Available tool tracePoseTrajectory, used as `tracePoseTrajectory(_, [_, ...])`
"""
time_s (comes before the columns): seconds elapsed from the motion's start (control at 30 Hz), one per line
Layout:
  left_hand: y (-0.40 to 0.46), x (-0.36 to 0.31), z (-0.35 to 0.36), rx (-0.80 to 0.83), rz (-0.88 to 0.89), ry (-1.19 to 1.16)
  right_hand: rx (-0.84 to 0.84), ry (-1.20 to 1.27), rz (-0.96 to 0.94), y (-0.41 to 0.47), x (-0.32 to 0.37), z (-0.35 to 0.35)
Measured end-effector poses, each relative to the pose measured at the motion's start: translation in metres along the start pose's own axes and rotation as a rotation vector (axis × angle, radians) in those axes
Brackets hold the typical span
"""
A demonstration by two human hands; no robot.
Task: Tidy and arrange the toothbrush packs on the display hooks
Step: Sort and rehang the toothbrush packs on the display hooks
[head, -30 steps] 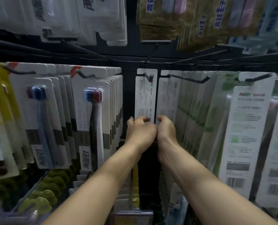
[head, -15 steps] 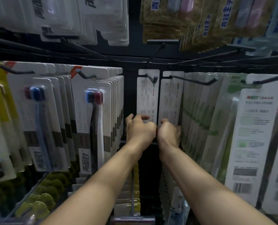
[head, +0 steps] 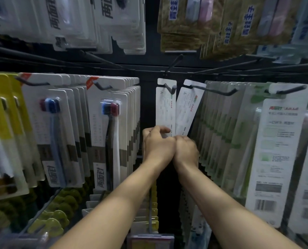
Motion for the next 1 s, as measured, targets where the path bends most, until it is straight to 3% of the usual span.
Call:
tracePoseTrajectory(0.27, [-0.018, -0.010, -0.005, -0.046, 0.137, 0.051, -0.162, -0.037, -0.129, -0.029, 0.014, -0.026])
tracePoseTrajectory(0.6, [-0.062, -0.026, -0.022, -0.063, 0.261, -0.004, -0.137, -0.062, -0.295, -0.077, 0.043, -0.058])
tracePoseTrajectory(0.8, [-0.088, -0.033, -0.032, -0.116, 0.228, -0.022, -0.094, 0.016, -0.233, -0.100, 0.054, -0.075])
tracePoseTrajectory(1.0, [-0.123, -0.035, -0.043, -0.046, 0.221, -0.076, -0.075, -0.044, -0.216, -0.124, 0.051, -0.097])
Point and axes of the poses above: each hand's wrist, its own y-axis towards the middle knuckle, its own z-axis out of the palm, x = y × z, the point moved 8 cm from there along y, towards the middle knuckle, and after that the axes turned 7 degrees about -z, right-handed, at the moved point
